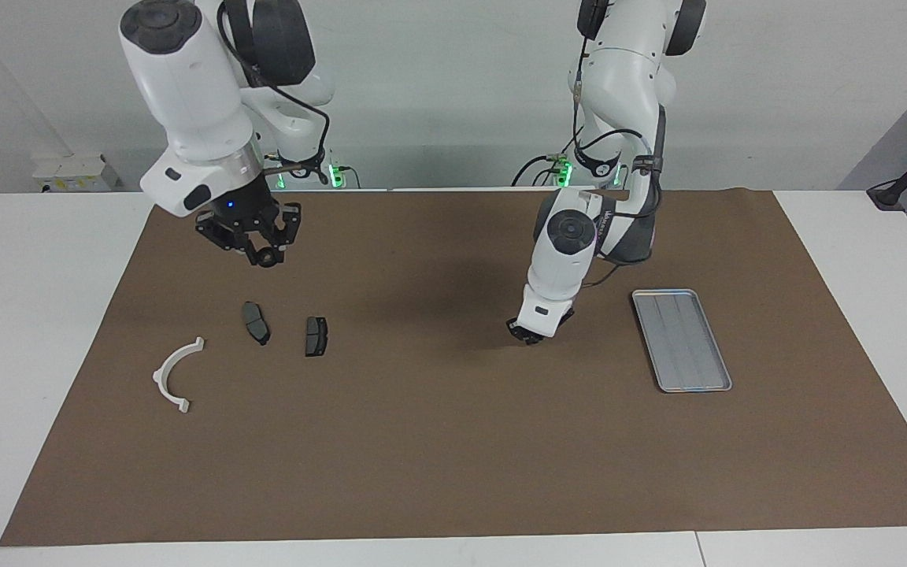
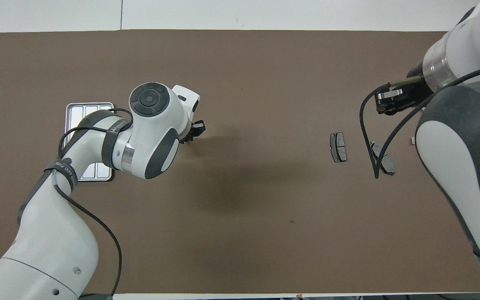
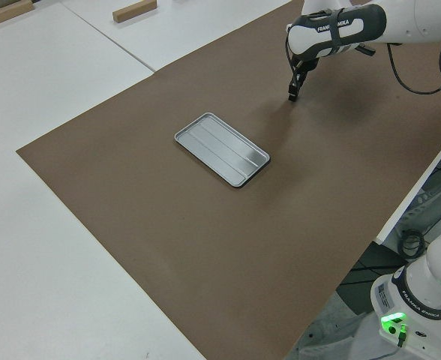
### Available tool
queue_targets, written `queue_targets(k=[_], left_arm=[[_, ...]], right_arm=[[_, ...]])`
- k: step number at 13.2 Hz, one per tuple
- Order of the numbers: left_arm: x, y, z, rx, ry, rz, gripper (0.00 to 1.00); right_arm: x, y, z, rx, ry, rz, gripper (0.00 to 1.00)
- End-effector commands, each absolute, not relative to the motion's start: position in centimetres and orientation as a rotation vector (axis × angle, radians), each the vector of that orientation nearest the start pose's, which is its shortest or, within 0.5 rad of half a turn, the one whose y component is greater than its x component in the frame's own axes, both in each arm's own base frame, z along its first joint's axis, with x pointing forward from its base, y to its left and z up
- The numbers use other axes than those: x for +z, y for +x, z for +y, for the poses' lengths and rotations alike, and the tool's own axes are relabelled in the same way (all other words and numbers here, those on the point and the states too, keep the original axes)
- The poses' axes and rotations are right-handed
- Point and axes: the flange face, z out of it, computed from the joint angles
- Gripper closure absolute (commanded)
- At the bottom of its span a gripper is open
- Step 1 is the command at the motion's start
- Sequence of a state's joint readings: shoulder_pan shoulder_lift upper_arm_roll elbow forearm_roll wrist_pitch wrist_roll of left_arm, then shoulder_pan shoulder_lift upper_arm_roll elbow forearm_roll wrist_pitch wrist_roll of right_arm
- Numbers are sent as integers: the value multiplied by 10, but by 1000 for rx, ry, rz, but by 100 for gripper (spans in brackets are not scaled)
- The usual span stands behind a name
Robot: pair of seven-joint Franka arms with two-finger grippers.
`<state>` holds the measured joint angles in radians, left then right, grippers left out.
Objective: Pick bearing gear from pile to tray
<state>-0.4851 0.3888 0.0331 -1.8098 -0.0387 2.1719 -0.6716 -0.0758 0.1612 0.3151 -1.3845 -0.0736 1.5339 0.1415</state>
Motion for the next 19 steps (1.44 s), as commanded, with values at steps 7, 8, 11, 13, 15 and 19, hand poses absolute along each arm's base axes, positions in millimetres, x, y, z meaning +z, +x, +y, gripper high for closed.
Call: queue_targets(k=[7, 8, 11, 13, 15, 19], left_arm=[[364, 585, -76, 96, -3150, 63, 98], [360, 581, -61, 117, -3150, 108, 98], [346, 567, -21, 123, -3153, 170, 97], [343, 566, -9, 115, -3154, 174, 97], [340, 563, 4, 123, -3155, 199, 97], [324, 545, 18, 104, -3156, 176, 97]], right_arm=[[637, 551, 185, -6, -3145, 69, 100], [637, 545, 204, -12, -3133, 177, 100], [634, 533, 247, -13, -3069, 326, 100], [622, 524, 286, -20, -3054, 353, 100], [604, 516, 323, -25, -3039, 392, 100], [539, 521, 381, -36, -3068, 472, 100]])
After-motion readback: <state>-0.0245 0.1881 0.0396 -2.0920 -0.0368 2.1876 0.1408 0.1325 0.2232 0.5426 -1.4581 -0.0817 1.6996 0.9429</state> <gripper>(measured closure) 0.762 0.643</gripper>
